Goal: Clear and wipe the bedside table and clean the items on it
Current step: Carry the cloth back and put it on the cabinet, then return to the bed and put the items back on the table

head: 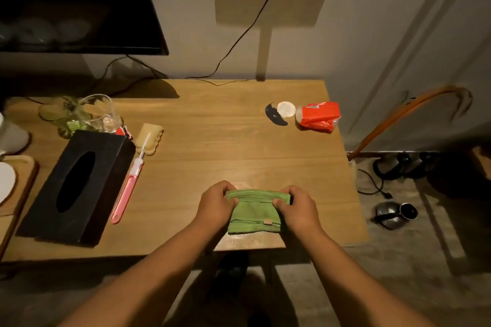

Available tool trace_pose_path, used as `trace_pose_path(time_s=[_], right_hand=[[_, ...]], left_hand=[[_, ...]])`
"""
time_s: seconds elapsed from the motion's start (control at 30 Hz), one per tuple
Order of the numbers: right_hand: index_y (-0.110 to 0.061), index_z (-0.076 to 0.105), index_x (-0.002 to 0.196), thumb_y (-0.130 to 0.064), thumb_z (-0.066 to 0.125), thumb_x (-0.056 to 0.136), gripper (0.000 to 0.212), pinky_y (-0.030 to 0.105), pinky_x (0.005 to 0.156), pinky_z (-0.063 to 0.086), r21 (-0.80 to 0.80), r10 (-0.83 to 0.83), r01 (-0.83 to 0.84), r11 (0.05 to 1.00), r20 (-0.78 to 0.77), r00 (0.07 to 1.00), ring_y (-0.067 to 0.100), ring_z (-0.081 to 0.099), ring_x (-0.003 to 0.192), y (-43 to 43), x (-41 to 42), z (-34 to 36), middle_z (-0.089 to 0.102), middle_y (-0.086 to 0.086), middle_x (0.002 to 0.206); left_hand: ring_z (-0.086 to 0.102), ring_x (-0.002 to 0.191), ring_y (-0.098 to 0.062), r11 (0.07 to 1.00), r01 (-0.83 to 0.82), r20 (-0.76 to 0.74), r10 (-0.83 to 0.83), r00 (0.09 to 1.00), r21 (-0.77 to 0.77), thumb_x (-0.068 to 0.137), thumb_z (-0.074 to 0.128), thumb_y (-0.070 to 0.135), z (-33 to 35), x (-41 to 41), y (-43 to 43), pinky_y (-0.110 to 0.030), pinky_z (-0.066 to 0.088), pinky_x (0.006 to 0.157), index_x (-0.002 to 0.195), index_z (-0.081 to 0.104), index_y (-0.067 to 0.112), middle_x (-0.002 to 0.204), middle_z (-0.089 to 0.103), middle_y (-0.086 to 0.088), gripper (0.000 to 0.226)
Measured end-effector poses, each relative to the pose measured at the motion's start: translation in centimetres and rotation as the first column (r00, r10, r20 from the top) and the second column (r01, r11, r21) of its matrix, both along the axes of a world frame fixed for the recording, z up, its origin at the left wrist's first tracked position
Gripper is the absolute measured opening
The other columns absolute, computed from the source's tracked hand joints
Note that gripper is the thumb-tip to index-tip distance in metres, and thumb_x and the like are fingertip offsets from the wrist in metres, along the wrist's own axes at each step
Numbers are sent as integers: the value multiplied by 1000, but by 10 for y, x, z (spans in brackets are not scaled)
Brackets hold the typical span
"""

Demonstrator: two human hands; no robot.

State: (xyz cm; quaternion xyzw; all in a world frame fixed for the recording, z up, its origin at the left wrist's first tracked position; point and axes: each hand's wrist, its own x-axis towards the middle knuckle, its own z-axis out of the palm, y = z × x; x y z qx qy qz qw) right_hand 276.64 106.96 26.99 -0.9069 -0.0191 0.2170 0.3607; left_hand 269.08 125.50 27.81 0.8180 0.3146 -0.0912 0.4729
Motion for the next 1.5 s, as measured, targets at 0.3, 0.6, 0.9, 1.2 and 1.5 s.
trace_pose_path(time_s=[0.3, 0.6, 0.9, 1.2, 1.5], right_hand=[[-27, 47, 97, -38, 62, 84, 23, 33, 71, 46, -220, 42, -26, 975, 68, 997, 15, 51, 85, 19, 11, -18, 53, -6, 93], [-11, 58, 100, -26, 71, 82, 27, 27, 64, 42, -76, -203, 221, 972, 195, 960, 14, 50, 70, -23, -35, 0, 52, -3, 80], [-27, 55, 95, -27, 61, 88, 9, 15, 61, 38, -15, -648, 648, 761, 14, 761, 1, 53, 68, -149, -210, 26, 58, -10, 75], [-21, 59, 91, -20, 62, 86, 6, 32, 73, 51, 55, -994, 993, 104, 46, 101, 17, 62, 81, -187, -572, 67, 65, -1, 84], [-16, 62, 104, -25, 62, 89, 18, 25, 80, 44, -37, -862, 865, -500, 115, -493, 22, 62, 94, -142, -864, 103, 66, 5, 100]], left_hand=[[59, 84, -26, 942, 265, -260, -208, 943, 208, 90, 63, 26, -13, 37, 12, -38, 50, 72, 105, 40, 14, 91, 58, -8, 30], [56, 83, -23, 736, 601, -225, -557, 799, 311, 88, 55, 23, 16, 63, -21, -44, 54, 77, 105, 42, 19, 98, 52, -4, 22], [63, 91, -25, 148, 959, -52, -985, 165, 241, 88, 59, 24, 39, -7, -183, -33, 48, 76, 94, 56, 17, 94, 67, -6, 10], [62, 94, -20, -511, 782, 3, -836, -548, 357, 94, 55, 29, 68, -307, -338, -28, 47, 76, 114, 59, 16, 105, 65, -3, 24], [56, 113, -25, -838, 290, -10, -332, -943, 462, 91, 53, 27, 102, -618, -413, -28, 43, 88, 123, 57, 15, 123, 62, -10, 34]])
